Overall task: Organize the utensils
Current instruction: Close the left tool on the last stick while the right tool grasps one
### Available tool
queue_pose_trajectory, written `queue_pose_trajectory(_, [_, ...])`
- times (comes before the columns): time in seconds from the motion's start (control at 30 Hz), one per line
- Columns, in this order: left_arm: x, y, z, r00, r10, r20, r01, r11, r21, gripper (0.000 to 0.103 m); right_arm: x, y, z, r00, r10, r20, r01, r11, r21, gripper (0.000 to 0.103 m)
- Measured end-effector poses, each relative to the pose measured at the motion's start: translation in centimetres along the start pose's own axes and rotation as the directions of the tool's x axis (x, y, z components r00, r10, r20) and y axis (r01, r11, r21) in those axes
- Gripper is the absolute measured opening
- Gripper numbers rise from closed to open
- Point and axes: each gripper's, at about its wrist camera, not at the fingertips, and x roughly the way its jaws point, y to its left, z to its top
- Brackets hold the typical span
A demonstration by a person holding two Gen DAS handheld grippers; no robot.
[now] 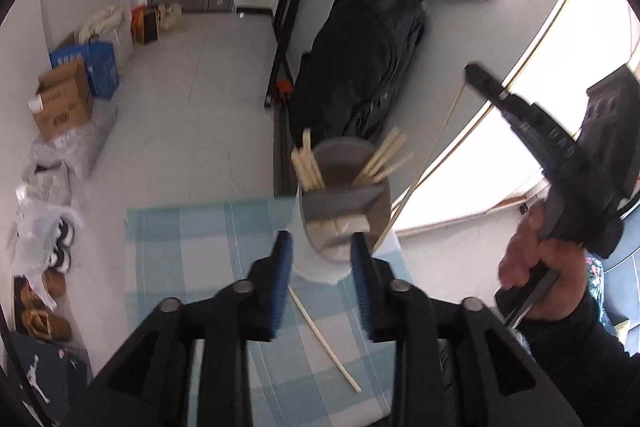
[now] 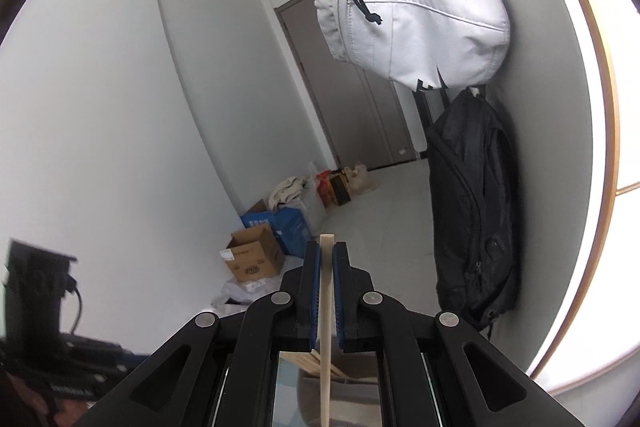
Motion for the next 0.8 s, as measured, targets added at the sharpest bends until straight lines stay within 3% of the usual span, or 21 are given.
queue_pose_trajectory(0.03, [1.9, 0.6, -1.4, 0.999, 0.012, -0.046, -0.014, 0.999, -0.039, 0.044, -0.4, -0.3, -0.4, 1.000, -0.001, -0.002, 0.001, 1.000, 0.003, 0.005])
queue_pose_trajectory(0.13, [7.7, 1.1, -4.7, 0.982, 0.024, -0.189, -0.041, 0.995, -0.087, 0.044, -1.6, -0.9, -1.1, 1.000, -0.008, 0.002, 0.008, 1.000, 0.022, 0.005])
queue_pose_trajectory(0.27, [12.8, 1.1, -6.9, 0.956, 0.072, -0.285, -0.113, 0.985, -0.128, 0.044, -3.6, -1.4, -1.8, 1.000, -0.018, 0.009, 0.017, 0.999, 0.041, 0.006])
queue_pose_trajectory(0.43, [16.3, 0.3, -7.6, 0.928, 0.170, -0.330, -0.213, 0.972, -0.098, 0.044, -5.9, -1.3, -2.6, 0.999, -0.030, 0.024, 0.029, 0.999, 0.014, 0.006])
queue_pose_trajectory(0.53, [17.7, 0.2, -8.0, 0.897, 0.216, -0.386, -0.273, 0.957, -0.099, 0.043, -6.5, -1.6, -3.1, 0.999, -0.031, 0.017, 0.031, 0.999, 0.029, 0.006])
queue_pose_trajectory(0.6, [18.2, 0.2, -8.5, 0.884, 0.221, -0.413, -0.286, 0.953, -0.103, 0.032, -6.7, -1.9, -3.4, 0.999, -0.032, 0.012, 0.032, 0.999, 0.043, 0.006])
queue_pose_trajectory(0.67, [18.1, -0.4, -8.7, 0.882, 0.267, -0.388, -0.310, 0.949, -0.052, 0.019, -6.8, -2.3, -3.7, 0.999, -0.040, 0.005, 0.039, 0.998, 0.057, 0.006])
queue_pose_trajectory(0.73, [17.9, -0.8, -9.1, 0.876, 0.316, -0.364, -0.340, 0.940, -0.003, 0.017, -7.1, -2.7, -4.0, 0.999, -0.045, -0.002, 0.045, 0.997, 0.067, 0.006])
queue_pose_trajectory(0.8, [17.6, -0.8, -9.5, 0.882, 0.319, -0.346, -0.335, 0.942, 0.015, 0.016, -7.5, -2.8, -4.3, 0.999, -0.047, -0.004, 0.047, 0.996, 0.071, 0.006])
